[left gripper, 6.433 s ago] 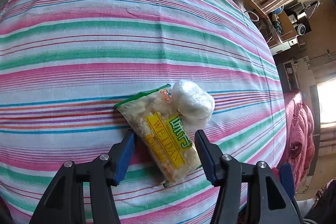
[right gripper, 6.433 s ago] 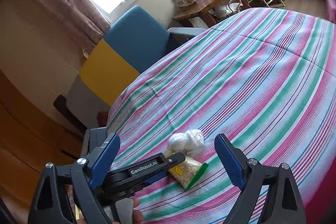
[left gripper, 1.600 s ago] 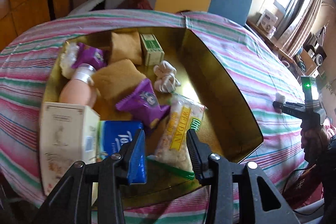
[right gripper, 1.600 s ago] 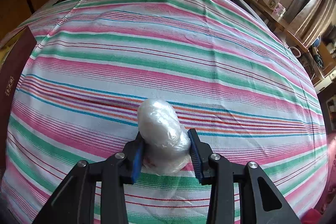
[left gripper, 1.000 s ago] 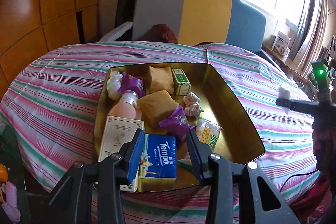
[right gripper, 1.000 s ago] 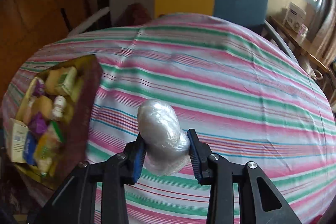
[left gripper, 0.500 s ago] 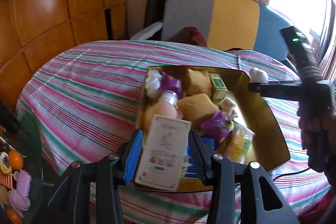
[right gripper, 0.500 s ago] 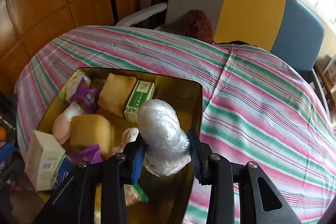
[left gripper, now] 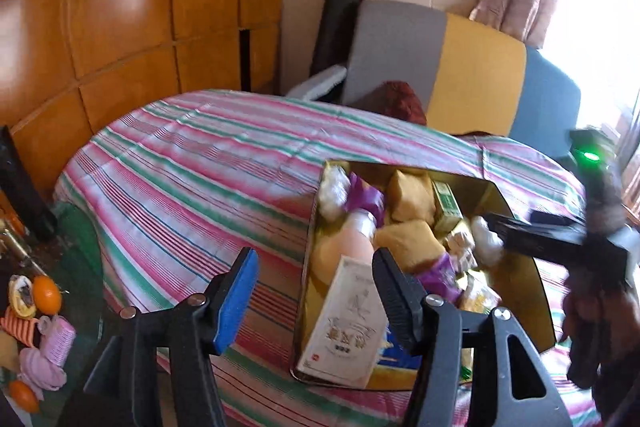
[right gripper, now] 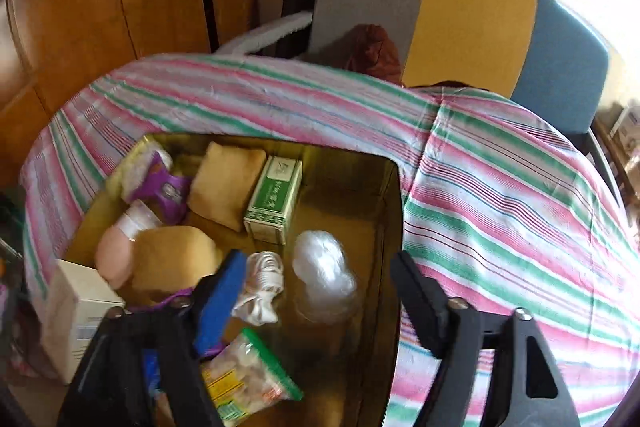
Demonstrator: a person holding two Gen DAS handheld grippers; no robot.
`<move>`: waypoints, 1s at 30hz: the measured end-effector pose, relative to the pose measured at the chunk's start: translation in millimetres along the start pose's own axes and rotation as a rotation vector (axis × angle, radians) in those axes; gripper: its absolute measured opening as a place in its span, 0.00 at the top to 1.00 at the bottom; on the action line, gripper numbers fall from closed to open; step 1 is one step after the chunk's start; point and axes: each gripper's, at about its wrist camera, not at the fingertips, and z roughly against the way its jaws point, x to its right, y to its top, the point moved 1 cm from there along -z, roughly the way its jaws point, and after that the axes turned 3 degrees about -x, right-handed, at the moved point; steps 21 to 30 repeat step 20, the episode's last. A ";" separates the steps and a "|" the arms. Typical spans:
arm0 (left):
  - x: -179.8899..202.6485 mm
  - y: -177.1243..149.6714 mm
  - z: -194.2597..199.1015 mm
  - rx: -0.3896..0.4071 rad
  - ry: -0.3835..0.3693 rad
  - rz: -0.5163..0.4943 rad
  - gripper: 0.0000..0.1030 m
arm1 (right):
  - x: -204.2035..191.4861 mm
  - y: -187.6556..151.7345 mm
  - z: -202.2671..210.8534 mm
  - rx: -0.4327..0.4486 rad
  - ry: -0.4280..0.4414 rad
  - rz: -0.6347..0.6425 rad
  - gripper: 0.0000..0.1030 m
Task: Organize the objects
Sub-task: 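Carry the white plastic ball into the tray and open the right gripper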
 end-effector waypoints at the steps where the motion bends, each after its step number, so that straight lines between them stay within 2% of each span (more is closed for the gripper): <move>1: 0.7 1.2 1.2 0.006 0.004 -0.003 0.42 | 0.1 -5.5 8.9 0.021 0.001 -0.022 0.21; 5: 1.4 1.2 3.7 0.000 -0.015 0.002 0.42 | -1.0 -28.8 39.8 0.081 0.001 -0.086 0.20; 7: 3.6 0.0 4.9 -0.003 -0.032 -0.003 0.43 | -0.8 -41.1 54.9 0.112 -0.014 -0.119 0.14; 12: 11.4 -7.2 5.7 -0.014 -0.083 -0.005 0.43 | -3.2 -69.6 79.4 0.150 -0.065 -0.166 0.14; 17: 22.7 -15.0 18.6 0.057 -0.080 -0.034 0.52 | -8.4 -89.3 90.2 0.169 -0.075 -0.182 0.14; 30: 27.8 -18.5 22.2 0.071 -0.067 -0.052 0.52 | -15.6 -94.1 91.5 0.172 -0.074 -0.162 0.14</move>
